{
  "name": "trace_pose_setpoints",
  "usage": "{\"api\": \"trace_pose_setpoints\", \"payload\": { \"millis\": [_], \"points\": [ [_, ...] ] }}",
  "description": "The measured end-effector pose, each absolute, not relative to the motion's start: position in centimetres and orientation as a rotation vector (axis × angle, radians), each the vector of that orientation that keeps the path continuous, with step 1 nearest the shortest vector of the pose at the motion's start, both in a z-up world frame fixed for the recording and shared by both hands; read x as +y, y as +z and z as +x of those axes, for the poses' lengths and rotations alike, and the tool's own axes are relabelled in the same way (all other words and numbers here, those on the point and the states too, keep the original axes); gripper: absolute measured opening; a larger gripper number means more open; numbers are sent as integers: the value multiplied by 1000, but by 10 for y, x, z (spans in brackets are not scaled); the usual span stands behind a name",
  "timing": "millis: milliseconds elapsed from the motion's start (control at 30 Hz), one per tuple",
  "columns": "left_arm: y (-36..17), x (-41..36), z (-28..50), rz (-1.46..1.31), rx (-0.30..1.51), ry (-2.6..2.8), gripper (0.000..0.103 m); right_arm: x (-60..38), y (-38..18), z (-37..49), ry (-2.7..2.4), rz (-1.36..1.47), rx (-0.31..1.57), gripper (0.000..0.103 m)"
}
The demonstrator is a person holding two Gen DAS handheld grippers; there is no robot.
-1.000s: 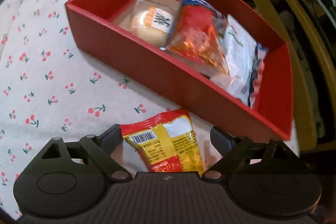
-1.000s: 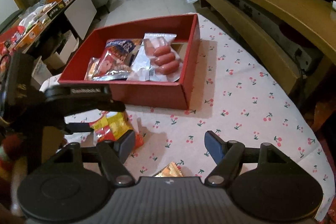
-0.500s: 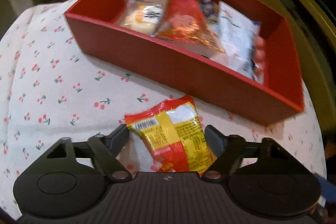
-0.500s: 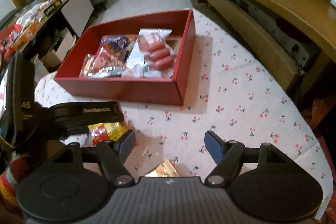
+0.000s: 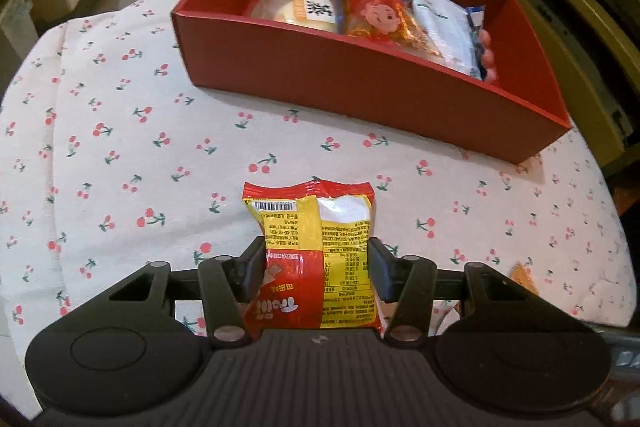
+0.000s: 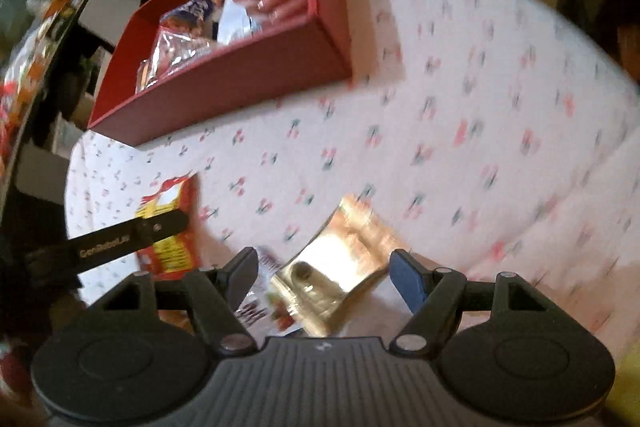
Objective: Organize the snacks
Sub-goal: 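Grasp the yellow-red snack bag with the left tool while the right tool grasps the gold sachet, then carry the yellow-red bag and gold sachet into the red box and release both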
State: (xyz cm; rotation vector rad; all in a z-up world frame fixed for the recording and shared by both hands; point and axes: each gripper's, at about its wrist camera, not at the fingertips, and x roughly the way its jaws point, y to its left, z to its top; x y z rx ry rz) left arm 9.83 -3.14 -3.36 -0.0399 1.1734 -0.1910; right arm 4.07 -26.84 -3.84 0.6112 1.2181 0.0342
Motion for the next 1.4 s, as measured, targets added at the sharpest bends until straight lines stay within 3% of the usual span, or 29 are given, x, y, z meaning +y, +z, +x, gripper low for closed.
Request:
{"api": "trace_pose_setpoints", "payload": {
  "millis": [200,300,367,533,633,667,800,1400],
  "points": [
    [-36,-29,102,-88,1195,-217,63,-242,-36,56,-39,470,1183,99],
    [-36,-27,96,-68,1184,-218,64,-228,-34,62,-54,289,1175,79],
    [-36,-30,94,-35,1175,-216,65,-223,-34,59,-33,216,1172,72],
    [-40,-36,92,11,1153,-224,75,-212,-36,48,9,87,1158,73],
    [-41,-40,93,37,1147,-219,71,-213,-36,46,19,72,1154,71],
    [-41,-43,92,63,1145,-211,64,-212,-36,45,25,64,1150,69],
    [-39,-39,91,64,1149,-218,61,-220,-30,43,46,97,1131,66],
    [-2,-34,95,-43,1081,-280,60,-233,9,62,88,200,973,66]
  ]
}}
